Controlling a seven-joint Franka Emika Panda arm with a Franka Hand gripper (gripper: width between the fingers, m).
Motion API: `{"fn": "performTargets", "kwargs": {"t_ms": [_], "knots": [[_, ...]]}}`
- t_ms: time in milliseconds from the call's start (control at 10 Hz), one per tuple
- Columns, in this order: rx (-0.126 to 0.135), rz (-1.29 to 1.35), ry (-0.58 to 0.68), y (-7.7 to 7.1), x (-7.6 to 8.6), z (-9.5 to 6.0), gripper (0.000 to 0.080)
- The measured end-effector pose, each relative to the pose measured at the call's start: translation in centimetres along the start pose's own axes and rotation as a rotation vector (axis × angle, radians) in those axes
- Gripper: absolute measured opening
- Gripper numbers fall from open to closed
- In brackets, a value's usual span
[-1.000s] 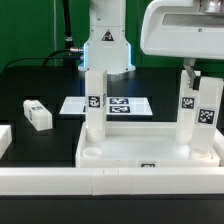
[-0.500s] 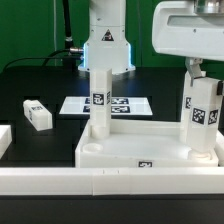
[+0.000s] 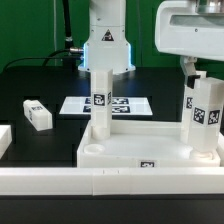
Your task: Assemble desk
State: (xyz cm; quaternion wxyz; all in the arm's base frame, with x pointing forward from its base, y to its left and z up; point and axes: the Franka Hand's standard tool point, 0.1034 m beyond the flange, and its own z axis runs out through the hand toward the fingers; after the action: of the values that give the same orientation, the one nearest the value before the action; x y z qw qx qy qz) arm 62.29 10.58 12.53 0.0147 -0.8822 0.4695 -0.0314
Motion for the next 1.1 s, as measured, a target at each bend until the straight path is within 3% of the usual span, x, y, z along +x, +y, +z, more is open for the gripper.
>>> {"fn": "performTargets", "kwargs": {"t_ms": [100, 200, 800, 1100], "knots": [[0.000, 0.000, 0.000, 0.01, 0.00, 0.02, 0.0627], [-0.001, -0.084, 0.001, 0.03, 0.04, 0.02, 0.0643], [-0.025, -0.807, 0.016, 0.03, -0.12, 0.11, 0.0649], [-0.033, -1.010, 0.017, 0.09, -0.02, 0.11, 0.0649]]}}
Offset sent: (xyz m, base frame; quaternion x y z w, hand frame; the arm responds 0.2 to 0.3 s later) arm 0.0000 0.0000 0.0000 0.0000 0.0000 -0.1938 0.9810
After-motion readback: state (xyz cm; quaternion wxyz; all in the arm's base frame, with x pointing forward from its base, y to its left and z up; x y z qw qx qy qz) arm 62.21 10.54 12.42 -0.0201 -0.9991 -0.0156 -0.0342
